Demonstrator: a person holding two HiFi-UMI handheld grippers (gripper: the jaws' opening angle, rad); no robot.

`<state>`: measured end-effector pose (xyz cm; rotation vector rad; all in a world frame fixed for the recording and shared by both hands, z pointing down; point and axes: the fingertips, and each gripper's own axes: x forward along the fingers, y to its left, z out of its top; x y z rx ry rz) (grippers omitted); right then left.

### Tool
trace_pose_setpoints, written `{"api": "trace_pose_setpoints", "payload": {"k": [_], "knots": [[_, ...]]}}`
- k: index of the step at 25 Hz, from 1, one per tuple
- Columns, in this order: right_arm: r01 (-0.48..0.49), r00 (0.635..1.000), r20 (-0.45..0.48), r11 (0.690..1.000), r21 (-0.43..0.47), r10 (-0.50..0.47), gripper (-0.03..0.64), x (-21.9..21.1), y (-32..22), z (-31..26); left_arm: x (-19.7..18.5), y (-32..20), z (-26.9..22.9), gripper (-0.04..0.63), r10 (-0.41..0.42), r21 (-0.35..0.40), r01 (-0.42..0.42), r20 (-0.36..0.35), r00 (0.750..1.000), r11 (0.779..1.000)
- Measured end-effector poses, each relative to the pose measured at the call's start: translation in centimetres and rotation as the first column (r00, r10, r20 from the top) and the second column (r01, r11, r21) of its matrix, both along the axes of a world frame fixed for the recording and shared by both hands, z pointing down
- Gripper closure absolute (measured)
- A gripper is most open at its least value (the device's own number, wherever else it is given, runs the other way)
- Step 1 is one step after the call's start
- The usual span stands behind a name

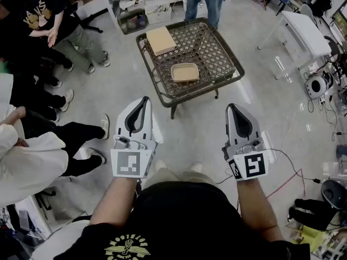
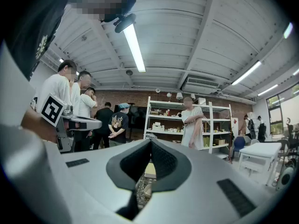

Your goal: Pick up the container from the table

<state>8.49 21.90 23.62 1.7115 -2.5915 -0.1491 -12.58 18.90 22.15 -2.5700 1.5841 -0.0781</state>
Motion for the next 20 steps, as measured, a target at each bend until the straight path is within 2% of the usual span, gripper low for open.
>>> {"api": "trace_pose_setpoints", "payload": {"k": [8, 15, 20], "knots": [[-0.014, 1.0, 0.025, 1.0, 0.008, 0.014, 0.606, 2.2, -0.2, 0.0, -0.2, -0.4, 0.9, 0.586, -0.024, -0.005, 0.024, 0.002, 1.0, 1.0], [-0.015, 0.999, 0.047, 1.0, 0.012, 0.014, 0.606, 3.4, 0.0, -0.2, 0.3, 0.2, 0.3, 0.586, -0.035, -0.002, 0.035, -0.023, 0.999, 0.999], [0.006, 0.999, 0.041, 1.0, 0.018, -0.007, 0.606, 4.0, 0.5, 0.3, 1.9, 0.9, 0.5, 0.586, -0.028, 0.002, 0.028, -0.015, 0.999, 1.0]]}}
